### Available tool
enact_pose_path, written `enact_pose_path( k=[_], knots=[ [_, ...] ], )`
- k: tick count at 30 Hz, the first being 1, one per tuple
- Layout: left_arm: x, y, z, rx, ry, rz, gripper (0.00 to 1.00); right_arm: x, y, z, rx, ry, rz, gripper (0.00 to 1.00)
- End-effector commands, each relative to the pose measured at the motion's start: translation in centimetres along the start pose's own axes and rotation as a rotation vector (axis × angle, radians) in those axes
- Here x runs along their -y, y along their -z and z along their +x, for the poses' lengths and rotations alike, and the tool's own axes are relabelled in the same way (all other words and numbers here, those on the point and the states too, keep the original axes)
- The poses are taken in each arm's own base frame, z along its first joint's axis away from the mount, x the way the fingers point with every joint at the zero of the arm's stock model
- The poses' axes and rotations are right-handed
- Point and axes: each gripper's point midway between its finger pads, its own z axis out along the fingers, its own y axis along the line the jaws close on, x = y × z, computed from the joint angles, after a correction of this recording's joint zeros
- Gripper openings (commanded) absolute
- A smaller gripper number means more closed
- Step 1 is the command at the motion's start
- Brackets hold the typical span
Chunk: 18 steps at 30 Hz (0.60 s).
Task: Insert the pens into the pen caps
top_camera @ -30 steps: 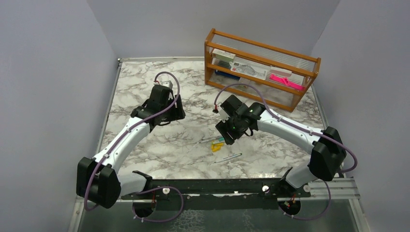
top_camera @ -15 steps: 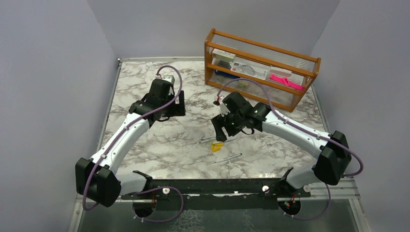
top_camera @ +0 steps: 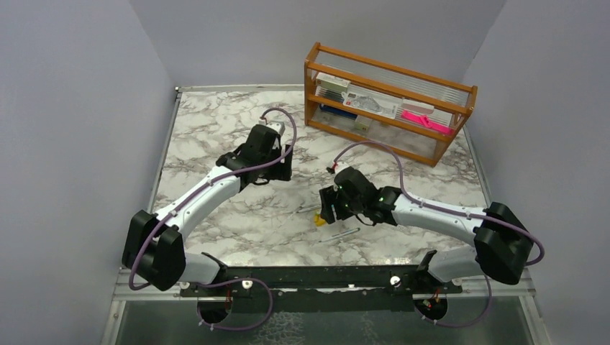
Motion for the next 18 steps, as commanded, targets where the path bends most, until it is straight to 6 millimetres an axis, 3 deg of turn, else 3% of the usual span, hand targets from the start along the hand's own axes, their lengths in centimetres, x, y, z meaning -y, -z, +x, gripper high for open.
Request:
enact_pose_path(
  k=[1, 4, 8, 13, 18],
  knots=[
    [2.0, 1.6, -0.7, 0.117, -0.007, 0.035, 0.8, -3.3, 0.7, -1.9, 0.182, -0.002, -0.042, 0.63],
    [2.4, 2.4, 0.7, 0.135, 0.011, 0.088, 0.82, -4.1, 0.8, -0.3, 0.185, 0.019, -0.04, 0.66],
    [2.0, 2.2, 2.5, 0.133, -0.034, 0.109, 0.82, -1.8, 0.8, 1.6, 0.111, 0.005, 0.125, 0.67],
    [4.4, 3.6, 2.2, 0.1, -0.058, 0.203, 0.83, -0.5, 1.6, 4.3, 0.019, -0.064, 0.325, 0.67],
    [4.3, 4.8, 2.7, 0.127, -0.04, 0.22, 0.83, -0.2, 0.7, 5.9, -0.042, -0.048, 0.395, 0.7]
  ],
)
